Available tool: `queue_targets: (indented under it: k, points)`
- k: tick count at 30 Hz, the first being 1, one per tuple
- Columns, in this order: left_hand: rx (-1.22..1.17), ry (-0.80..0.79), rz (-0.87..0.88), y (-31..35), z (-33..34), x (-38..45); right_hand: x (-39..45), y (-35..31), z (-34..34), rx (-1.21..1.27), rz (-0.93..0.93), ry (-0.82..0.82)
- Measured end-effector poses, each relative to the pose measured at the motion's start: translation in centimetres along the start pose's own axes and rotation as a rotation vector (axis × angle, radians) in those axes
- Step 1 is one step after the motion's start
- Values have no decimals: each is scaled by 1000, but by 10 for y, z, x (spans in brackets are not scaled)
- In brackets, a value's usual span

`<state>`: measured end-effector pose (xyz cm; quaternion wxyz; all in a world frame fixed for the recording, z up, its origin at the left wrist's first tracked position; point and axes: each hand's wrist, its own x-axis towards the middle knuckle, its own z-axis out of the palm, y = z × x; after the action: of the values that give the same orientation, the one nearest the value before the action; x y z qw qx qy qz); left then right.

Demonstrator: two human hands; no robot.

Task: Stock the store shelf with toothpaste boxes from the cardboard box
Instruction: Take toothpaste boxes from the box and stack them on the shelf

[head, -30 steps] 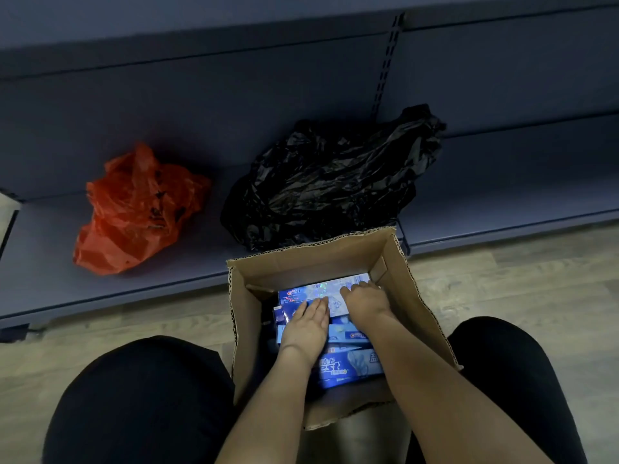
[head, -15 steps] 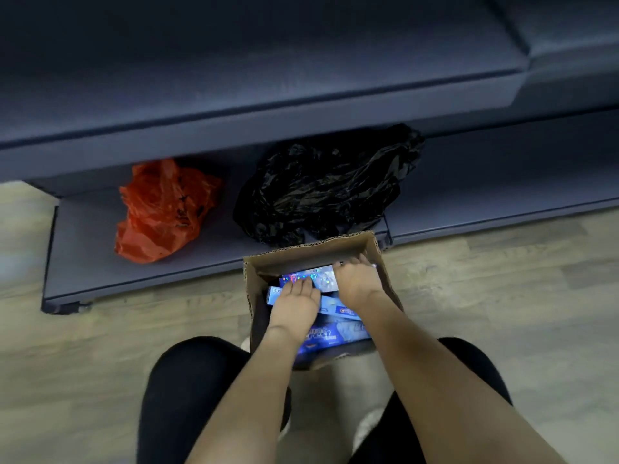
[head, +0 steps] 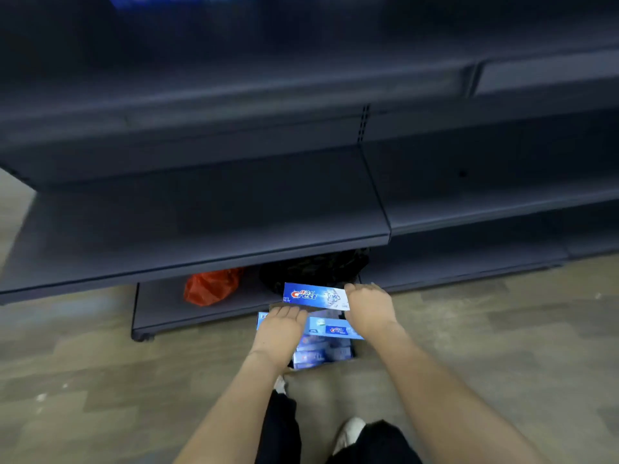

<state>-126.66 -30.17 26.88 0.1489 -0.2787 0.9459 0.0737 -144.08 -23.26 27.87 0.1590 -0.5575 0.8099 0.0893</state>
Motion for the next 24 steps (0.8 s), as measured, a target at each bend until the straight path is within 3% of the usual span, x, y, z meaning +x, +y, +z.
queue_targets:
  k: [7,12,24]
  points:
    - [-19,20,-15,0,-139,-41,-41,13,-126,27,-39,130]
    - [-131,96,-70,-11,-199,-59,-57,15,-202,24,-120,142]
    - [-29,246,-66,-63,-335,-80,-67,0,-331,58,-195,475]
